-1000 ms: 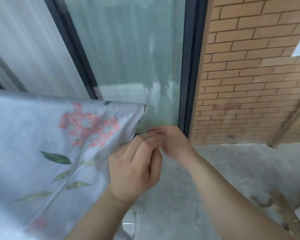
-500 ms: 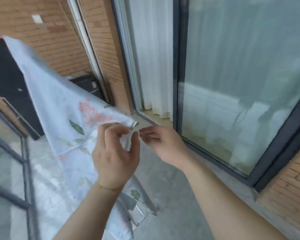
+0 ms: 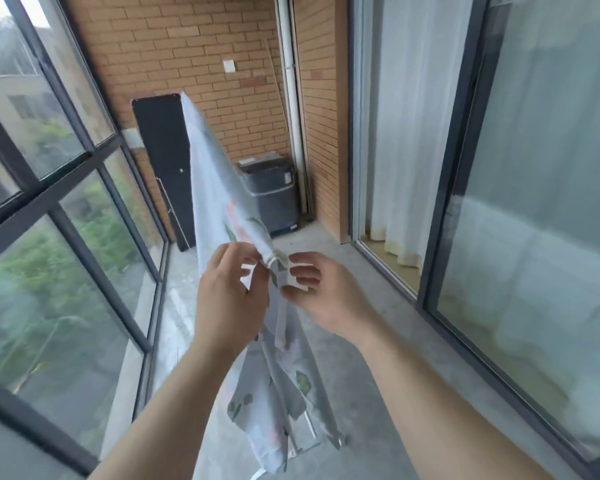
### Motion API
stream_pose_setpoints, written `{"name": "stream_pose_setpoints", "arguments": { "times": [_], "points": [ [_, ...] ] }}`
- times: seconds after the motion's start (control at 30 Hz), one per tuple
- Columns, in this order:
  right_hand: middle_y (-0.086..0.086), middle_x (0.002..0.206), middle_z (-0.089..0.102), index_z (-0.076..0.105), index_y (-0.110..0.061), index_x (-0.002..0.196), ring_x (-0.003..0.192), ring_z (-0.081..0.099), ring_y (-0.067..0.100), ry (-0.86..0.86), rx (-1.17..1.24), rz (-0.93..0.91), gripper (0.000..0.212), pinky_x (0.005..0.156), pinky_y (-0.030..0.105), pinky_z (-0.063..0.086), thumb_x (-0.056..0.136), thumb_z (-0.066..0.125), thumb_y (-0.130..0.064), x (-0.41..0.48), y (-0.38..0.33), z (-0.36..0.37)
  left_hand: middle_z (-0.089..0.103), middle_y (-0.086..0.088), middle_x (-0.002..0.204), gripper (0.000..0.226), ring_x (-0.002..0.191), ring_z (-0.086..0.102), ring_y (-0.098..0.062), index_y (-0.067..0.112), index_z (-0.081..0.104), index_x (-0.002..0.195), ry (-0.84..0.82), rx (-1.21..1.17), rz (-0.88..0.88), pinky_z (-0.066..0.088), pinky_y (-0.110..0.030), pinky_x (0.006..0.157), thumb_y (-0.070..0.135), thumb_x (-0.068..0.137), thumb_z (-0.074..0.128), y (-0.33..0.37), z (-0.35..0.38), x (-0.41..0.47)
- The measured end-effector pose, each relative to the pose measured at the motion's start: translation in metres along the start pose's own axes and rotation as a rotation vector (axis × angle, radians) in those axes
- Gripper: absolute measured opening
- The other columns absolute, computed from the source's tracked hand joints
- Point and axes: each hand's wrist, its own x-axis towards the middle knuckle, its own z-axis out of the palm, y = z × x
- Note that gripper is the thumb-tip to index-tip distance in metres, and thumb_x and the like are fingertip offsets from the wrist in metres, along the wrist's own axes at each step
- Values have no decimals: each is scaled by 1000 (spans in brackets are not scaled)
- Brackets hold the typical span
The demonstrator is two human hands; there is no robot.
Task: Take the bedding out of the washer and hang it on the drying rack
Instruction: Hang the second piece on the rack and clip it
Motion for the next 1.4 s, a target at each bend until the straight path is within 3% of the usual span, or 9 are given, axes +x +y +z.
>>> {"name": "stream_pose_setpoints", "arguments": {
  "times": [0.1,0.23,0.4,0.53,0.7,0.8,0.97,1.13,1.4],
  "points": [
    [-17,113,59,48,-30,138,110,63,11,-33,-91,6,65,98,34,53,82,81,-36,2,-14,8,63,17,95,28,88,63,9,37,52,87,-72,-161,-176,47,-9,68,12,95,61,-3,-13,5],
    [-13,115,66,55,-29,131,102,65,10,-25,-124,-75,39,85,25,50,94,67,-37,7,-22,21,68,-5,86,13,72,59,-32,32,54,93,-76,-323,-319,50,-48,64,19,96,50,-11,-30,13],
    [-7,98,67,63,-18,111,86,62,8,174,-90,-110,21,62,18,45,106,44,-23,16,-29,15,57,-2,79,19,61,45,-13,29,47,91,42,-257,-347,37,-31,54,16,104,46,-9,-47,30],
    [-15,86,57,54,-17,109,74,55,1,296,-15,-166,17,51,11,38,108,39,-23,25,-51,2,59,8,82,31,65,55,-12,30,49,104,-84,-139,-249,45,-33,60,30,87,76,-4,-61,35],
    [-17,104,61,51,-22,119,92,62,3,59,-134,-256,43,71,19,52,87,77,-35,34,-64,-12,57,7,107,47,94,57,-15,28,62,126,-68,180,-154,42,-26,78,2,88,64,-8,-73,52],
    [-20,97,67,65,-25,117,86,62,-9,67,-207,-337,27,64,10,47,92,72,-30,41,-66,-15,64,1,115,40,99,60,-18,21,72,120,-29,191,-128,45,-26,83,-1,91,55,-16,-78,63],
    [-15,74,62,73,-22,101,60,53,-4,98,-156,-337,17,53,10,38,98,63,-35,49,-76,-17,68,27,93,23,61,57,5,22,68,98,-65,28,-152,37,-9,46,6,97,52,-19,-78,79],
    [7,97,71,74,-23,98,87,58,12,155,101,-177,27,75,31,43,99,51,-35,64,-93,-8,66,3,81,6,59,57,-16,25,59,101,-112,47,-214,40,-27,47,21,100,54,-23,-73,105],
    [8,75,48,58,7,101,70,45,22,262,83,-100,39,63,36,33,97,40,-27,113,-94,12,58,1,58,27,45,45,-12,15,71,78,-233,134,-119,32,-17,40,41,87,75,-53,-73,132]
  ]
}}
